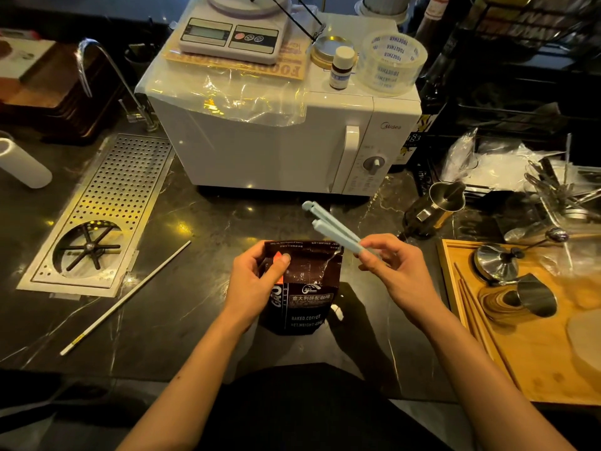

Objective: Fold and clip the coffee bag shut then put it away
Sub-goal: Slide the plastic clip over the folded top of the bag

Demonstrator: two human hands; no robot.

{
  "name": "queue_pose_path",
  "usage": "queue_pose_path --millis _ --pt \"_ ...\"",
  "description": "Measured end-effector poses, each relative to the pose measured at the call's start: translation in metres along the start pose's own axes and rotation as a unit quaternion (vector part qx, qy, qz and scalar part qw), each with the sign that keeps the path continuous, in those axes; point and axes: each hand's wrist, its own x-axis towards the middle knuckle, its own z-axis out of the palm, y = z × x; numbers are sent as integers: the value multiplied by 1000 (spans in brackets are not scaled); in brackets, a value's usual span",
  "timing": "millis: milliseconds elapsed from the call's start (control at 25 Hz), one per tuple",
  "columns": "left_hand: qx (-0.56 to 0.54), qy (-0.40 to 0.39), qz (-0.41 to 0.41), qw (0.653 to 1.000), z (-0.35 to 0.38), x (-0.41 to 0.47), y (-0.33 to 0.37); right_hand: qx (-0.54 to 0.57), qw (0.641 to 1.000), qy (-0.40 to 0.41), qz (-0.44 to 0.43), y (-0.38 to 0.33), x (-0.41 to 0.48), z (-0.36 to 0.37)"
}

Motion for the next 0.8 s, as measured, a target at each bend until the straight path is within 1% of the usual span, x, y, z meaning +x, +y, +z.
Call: queue_pose_path --millis 160,280,440,560,800 --pt "13 5 -1 1000 -1 -1 1 -66 997 -41 -30 -3 -7 0" --pt "13 8 -1 1000 1 -4 1 -74 995 -52 -42 -5 -6 5" --pt "13 26 -11 1000 0 -5 -1 -25 997 -61 -28 -4 -2 14" --pt "1 34 -25 999 0 -5 -1 12 999 -45 -14 -1 0 22" --pt "12 44 -41 998 1 -6 -4 81 996 -29 0 3 0 41"
